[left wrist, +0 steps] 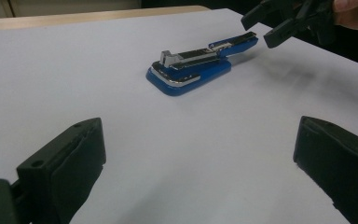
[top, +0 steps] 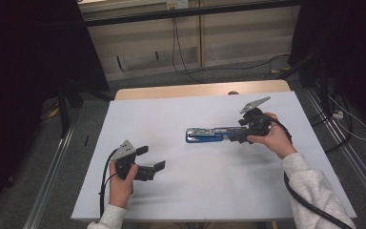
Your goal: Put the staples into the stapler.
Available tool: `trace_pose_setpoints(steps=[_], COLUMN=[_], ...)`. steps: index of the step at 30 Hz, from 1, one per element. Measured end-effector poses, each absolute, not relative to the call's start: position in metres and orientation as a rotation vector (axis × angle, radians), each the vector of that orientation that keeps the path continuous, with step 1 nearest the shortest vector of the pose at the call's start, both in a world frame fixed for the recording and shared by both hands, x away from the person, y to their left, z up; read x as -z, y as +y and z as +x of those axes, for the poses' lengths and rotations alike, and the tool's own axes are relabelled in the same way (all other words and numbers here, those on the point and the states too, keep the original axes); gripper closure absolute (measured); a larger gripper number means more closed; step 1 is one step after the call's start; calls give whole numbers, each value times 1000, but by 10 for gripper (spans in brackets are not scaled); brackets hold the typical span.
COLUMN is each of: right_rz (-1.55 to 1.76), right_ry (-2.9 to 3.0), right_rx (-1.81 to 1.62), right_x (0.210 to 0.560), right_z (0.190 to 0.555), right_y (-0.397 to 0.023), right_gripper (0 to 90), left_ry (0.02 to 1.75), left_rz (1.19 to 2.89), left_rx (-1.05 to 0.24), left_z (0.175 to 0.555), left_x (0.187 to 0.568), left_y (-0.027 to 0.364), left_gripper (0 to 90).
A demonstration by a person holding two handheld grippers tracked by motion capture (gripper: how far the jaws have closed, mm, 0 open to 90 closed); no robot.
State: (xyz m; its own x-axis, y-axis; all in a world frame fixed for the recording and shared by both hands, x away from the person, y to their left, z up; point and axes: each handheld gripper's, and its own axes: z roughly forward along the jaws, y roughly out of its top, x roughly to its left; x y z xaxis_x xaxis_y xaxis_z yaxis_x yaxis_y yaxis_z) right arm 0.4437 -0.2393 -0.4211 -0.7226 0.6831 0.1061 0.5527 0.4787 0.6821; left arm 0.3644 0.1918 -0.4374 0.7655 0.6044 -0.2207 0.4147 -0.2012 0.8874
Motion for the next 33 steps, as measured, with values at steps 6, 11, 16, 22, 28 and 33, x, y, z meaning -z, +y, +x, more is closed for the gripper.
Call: trace_pose_setpoints(steps=[6,11,16,22,28,33], right_rz=[1126,1186,1222,1241,1221,1249], right_ry=[2473,2422,2380,2352,2343,2329], right_rx=[-1061,-1066,-1068,-1073,-1043,-1027], right_x=[423,425,424,423,423,429], right_z=[435,429,424,417,409,404], right_y=[-251,-261,-268,-275,-279,-285], right_gripper=[140,170,259,444,646,747], left_ry=[795,819,876,880,858,862], left_rz=[1857,1850,1864,1865,1881,1926], left_rx=[-209,-224,-229,-259,-276,-260], left_z=[379,392,402,407,415,426], left_x=[436,438,442,446,444,446], left_y=[178,169,160,154,141,129], left_gripper=[34,37,49,177,387,585])
